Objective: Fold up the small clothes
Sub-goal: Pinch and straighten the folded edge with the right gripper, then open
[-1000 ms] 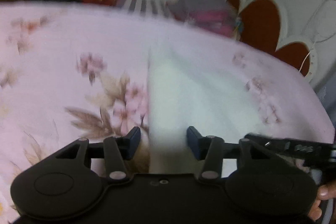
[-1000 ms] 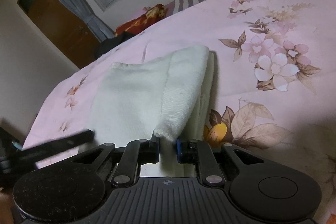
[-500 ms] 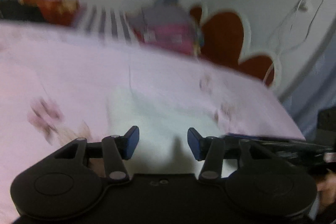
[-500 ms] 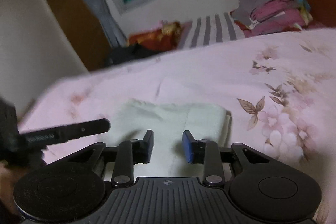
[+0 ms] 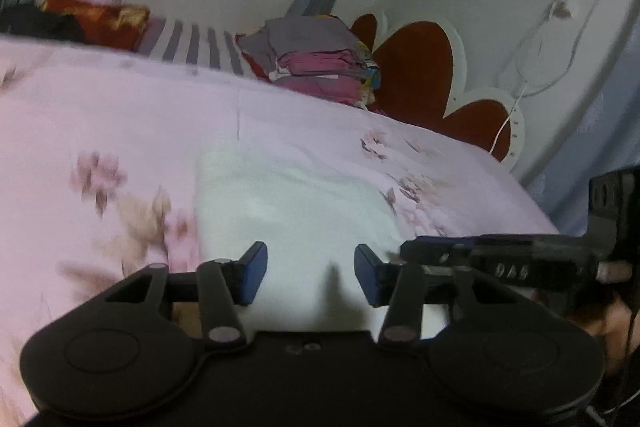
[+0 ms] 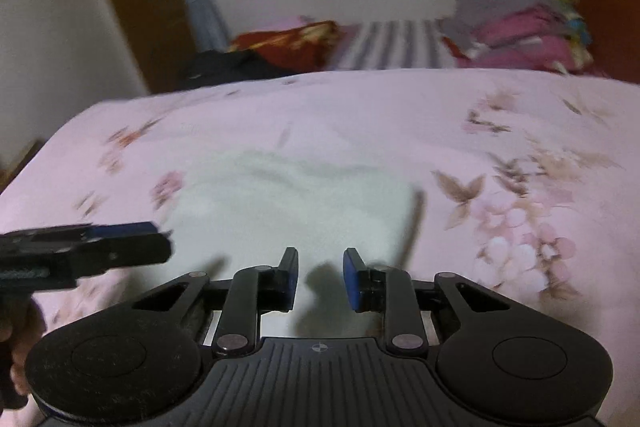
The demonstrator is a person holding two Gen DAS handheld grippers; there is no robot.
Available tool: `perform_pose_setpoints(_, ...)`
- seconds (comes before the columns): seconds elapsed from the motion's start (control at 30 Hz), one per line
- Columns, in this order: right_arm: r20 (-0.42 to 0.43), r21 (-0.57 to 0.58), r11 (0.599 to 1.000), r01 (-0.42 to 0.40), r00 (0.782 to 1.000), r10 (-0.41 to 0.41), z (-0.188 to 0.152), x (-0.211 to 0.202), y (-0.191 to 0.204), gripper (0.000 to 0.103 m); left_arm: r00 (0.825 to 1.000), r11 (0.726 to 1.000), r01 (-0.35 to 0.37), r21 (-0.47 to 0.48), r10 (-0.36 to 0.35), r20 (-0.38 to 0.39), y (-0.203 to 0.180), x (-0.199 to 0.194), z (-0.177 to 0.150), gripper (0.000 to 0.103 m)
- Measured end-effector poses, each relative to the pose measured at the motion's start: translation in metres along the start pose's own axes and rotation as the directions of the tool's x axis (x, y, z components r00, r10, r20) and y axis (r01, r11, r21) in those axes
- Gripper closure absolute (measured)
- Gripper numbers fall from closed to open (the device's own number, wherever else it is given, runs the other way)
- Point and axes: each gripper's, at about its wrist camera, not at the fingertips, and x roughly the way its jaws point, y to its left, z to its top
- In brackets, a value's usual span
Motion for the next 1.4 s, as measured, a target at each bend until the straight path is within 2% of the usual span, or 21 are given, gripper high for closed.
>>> perform_pose_setpoints(0.03, -0.018, -0.035, 0.999, -0.001, 1.000, 0.000, -0.006, 0.002, 0.007, 0.077, 1.000, 1.000, -0.008, -0.029, 0.007, -0.016, 0.003, 0.001, -0.006, 0.058)
perform_pose_setpoints(0.1, -0.083, -0.085, 0.994, 0.063, 0.994, -0.070, -0.020, 0.019, 0.013, 0.078, 1.000, 0.997, -0.006, -0.080, 0.004, -0.030, 0.010, 0.009, -0.018, 0.058)
perform_pose_setpoints(0.17, -0.048, -0.070, 0.995, 0.070, 0.996, -0.073, -0.026, 0.021, 0.011, 0.078, 1.000, 0.991, 0.003, -0.134, -0.003, -0.002, 0.012, 0.008, -0.023, 0.058)
perform_pose_setpoints(0.3, -0.055, -0.095, 0.990, 0.103, 0.993, -0.109, -0.023, 0.017, 0.020, 0.077, 1.000, 0.993, -0.020, -0.119, 0.019, -0.006, -0.004, -0.008, -0.027, 0.058)
perform_pose_setpoints(0.43, -0.019, -0.058, 0.998, 0.024, 1.000, -0.025, -0.034, -0.016, 0.025, 0.077, 0.999, 0.990, -0.036, -0.134, 0.034, -0.016, -0.004, -0.035, -0.054, 0.058)
perform_pose_setpoints(0.5, -0.053, -0.067, 0.997, -0.023, 0.998, 0.020, -0.045, -0.024, 0.033, 0.077, 0.998, 0.986, -0.048, -0.157, 0.041, -0.048, 0.000, -0.040, -0.069, 0.058)
perform_pose_setpoints(0.57, -0.109, -0.094, 0.995, -0.028, 0.994, 0.017, -0.062, -0.026, 0.041, 0.077, 0.997, 0.982, -0.051, -0.183, 0.041, -0.060, 0.001, -0.045, -0.079, 0.058)
perform_pose_setpoints(0.67, -0.152, -0.098, 0.995, -0.027, 0.988, 0.012, -0.088, -0.033, 0.045, 0.077, 0.994, 0.984, -0.085, -0.155, 0.073, -0.081, -0.006, -0.052, -0.085, 0.058)
perform_pose_setpoints(0.73, -0.148, -0.111, 0.994, -0.002, 0.989, -0.014, -0.100, -0.040, 0.046, 0.078, 0.991, 0.982, -0.102, -0.158, 0.087, -0.102, -0.009, -0.055, -0.088, 0.058)
perform_pose_setpoints(0.9, -0.151, -0.097, 0.995, 0.029, 0.988, -0.043, -0.102, -0.044, 0.045, 0.077, 0.983, 0.982, -0.160, -0.098, 0.149, -0.109, -0.023, -0.064, -0.083, 0.056)
perform_pose_setpoints(0.97, -0.116, -0.083, 0.997, 0.007, 0.993, -0.017, -0.099, -0.057, 0.048, 0.077, 0.971, 0.974, -0.220, -0.049, 0.214, -0.104, -0.030, -0.067, -0.085, 0.046)
perform_pose_setpoints(1.07, -0.133, -0.089, 0.996, -0.005, 0.991, -0.007, -0.105, -0.058, 0.052, 0.077, 0.954, 0.964, -0.266, -0.008, 0.262, -0.145, -0.031, -0.058, -0.088, 0.046)
perform_pose_setpoints(1.13, -0.167, -0.091, 0.995, 0.027, 0.985, -0.042, -0.112, -0.048, 0.051, 0.077, 0.947, 0.960, -0.281, 0.003, 0.278, -0.158, -0.031, -0.055, -0.089, 0.046)
perform_pose_setpoints(1.3, -0.166, -0.072, 0.997, 0.024, 0.985, -0.036, -0.111, -0.050, 0.049, 0.077, 0.941, 0.955, -0.295, 0.023, 0.294, -0.170, -0.029, -0.055, -0.090, 0.045)
perform_pose_setpoints(1.4, -0.167, -0.063, 0.998, 0.020, 0.985, -0.030, -0.112, -0.049, 0.046, 0.077, 0.934, 0.954, -0.298, 0.008, 0.293, -0.204, -0.025, -0.052, -0.094, 0.045)
